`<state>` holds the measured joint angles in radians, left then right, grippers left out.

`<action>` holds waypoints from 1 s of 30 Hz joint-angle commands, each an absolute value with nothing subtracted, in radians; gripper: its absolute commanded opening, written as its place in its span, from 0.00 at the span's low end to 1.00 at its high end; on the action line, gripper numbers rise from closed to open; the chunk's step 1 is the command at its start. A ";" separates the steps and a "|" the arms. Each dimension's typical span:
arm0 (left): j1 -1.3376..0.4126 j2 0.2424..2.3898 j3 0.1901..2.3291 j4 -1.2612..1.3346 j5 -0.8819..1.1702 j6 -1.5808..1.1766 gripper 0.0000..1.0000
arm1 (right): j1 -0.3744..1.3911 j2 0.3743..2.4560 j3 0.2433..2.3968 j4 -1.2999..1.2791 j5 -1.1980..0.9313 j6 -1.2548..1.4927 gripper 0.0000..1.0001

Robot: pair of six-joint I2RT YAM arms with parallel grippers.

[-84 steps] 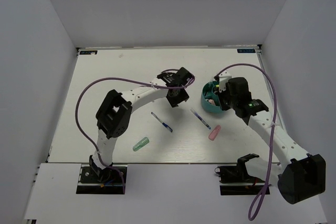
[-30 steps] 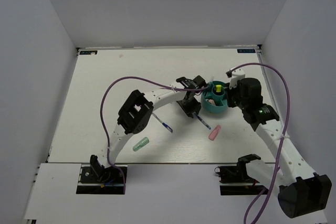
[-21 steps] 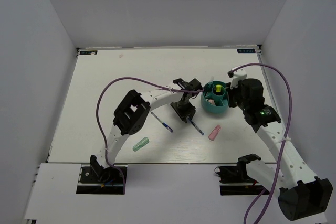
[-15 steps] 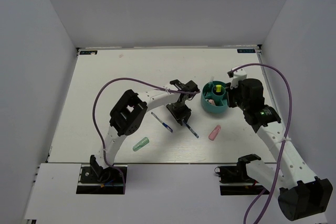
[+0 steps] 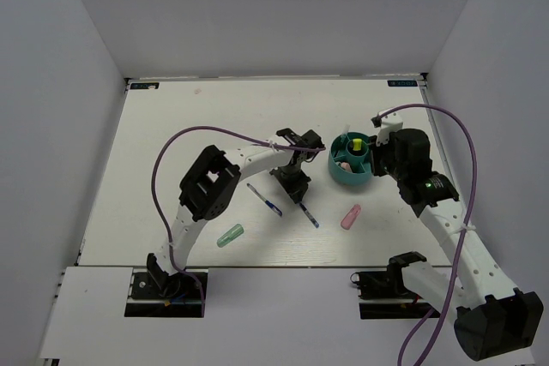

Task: Sort the stationery into containers
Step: Pick up the pen from the center of the board, then place the pen in the storage box.

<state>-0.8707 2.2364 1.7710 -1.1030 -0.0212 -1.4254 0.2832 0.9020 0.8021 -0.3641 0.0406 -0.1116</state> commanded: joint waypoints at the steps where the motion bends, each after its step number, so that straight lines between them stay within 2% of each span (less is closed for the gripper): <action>1: -0.862 2.226 1.727 -1.094 -0.060 -1.450 0.03 | 0.281 0.884 0.798 -0.325 0.026 -0.107 0.23; 2: -0.864 2.221 1.742 -1.088 -0.060 -1.436 0.01 | 0.279 0.884 0.796 -0.325 0.026 -0.107 0.23; 7: -0.873 2.158 1.867 -1.109 -0.110 -1.280 0.00 | 0.279 0.887 0.795 -0.324 0.023 -0.107 0.23; 19: -0.865 1.924 1.838 -0.934 -0.242 -0.929 0.00 | 0.276 0.899 0.785 -0.311 0.038 -0.109 0.23; 26: -0.975 1.848 1.839 -0.516 -0.510 -0.505 0.00 | 0.278 0.922 0.778 -0.302 0.060 -0.118 0.23; 27: -0.983 1.847 1.826 -0.357 -0.524 -0.424 0.00 | 0.276 0.923 0.776 -0.302 0.060 -0.117 0.23; 29: -1.008 1.867 1.786 -0.241 -0.575 -0.299 0.00 | 0.276 0.931 0.779 -0.298 0.069 -0.118 0.23; 30: -1.011 1.884 1.789 -0.098 -0.581 -0.214 0.00 | 0.275 0.933 0.775 -0.296 0.072 -0.121 0.23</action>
